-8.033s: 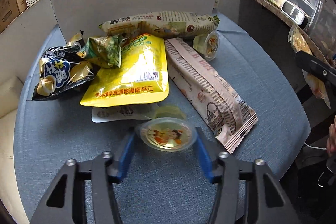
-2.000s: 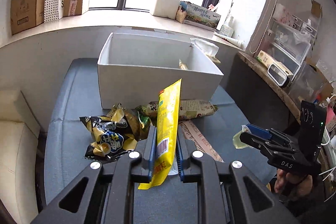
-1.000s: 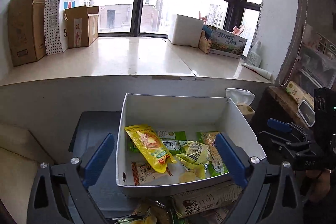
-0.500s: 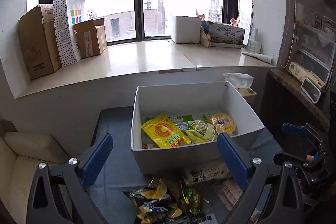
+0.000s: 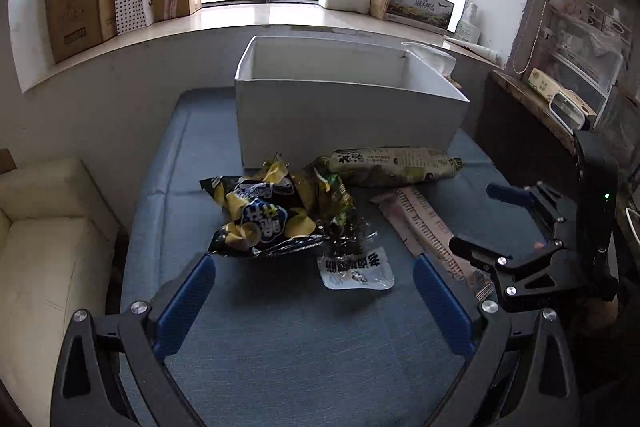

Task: Organize snacks
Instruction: 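Grasp the long printed bread bag with the right tool while the left tool grasps the black chip bag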

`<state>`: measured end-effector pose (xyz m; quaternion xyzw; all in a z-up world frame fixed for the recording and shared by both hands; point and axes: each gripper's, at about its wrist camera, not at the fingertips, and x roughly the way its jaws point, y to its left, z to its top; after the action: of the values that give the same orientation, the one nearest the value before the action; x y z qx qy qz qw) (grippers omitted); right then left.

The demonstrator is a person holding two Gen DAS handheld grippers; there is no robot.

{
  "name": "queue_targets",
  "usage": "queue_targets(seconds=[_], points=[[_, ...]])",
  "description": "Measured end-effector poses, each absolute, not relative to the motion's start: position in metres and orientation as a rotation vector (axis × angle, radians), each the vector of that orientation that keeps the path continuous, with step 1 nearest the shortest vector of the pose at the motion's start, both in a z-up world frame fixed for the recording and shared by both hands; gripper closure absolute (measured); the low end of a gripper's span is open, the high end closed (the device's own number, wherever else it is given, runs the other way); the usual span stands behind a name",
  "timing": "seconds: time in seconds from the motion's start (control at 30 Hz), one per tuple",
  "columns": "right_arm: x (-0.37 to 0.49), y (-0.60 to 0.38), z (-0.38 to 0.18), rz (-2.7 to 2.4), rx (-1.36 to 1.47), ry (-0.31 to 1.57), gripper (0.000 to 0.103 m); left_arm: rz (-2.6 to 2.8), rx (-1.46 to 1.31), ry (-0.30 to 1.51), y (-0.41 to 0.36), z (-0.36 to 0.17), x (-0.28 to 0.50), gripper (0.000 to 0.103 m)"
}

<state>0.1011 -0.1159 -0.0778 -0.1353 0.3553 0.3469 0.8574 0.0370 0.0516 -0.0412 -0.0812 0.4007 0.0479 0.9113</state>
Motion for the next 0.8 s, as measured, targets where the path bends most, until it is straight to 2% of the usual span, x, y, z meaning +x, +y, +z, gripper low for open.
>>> queue_targets(seconds=[0.1,0.3,0.77,0.8], points=[[0.107,-0.088,-0.076,0.747,-0.471,0.678,0.000,0.110,-0.188,0.855,0.060,-0.050,0.034,0.002],[0.136,-0.047,-0.078,0.748,-0.656,0.654,0.000,0.115,-0.201,0.839,0.072,-0.051,0.023,0.002],[0.175,-0.002,-0.122,0.758,-0.823,0.779,0.000,0.124,-0.285,0.849,0.092,-0.062,0.017,0.002],[0.176,-0.004,-0.122,0.760,-0.795,0.786,0.003,0.123,-0.295,0.851,0.094,-0.064,0.017,0.002]])
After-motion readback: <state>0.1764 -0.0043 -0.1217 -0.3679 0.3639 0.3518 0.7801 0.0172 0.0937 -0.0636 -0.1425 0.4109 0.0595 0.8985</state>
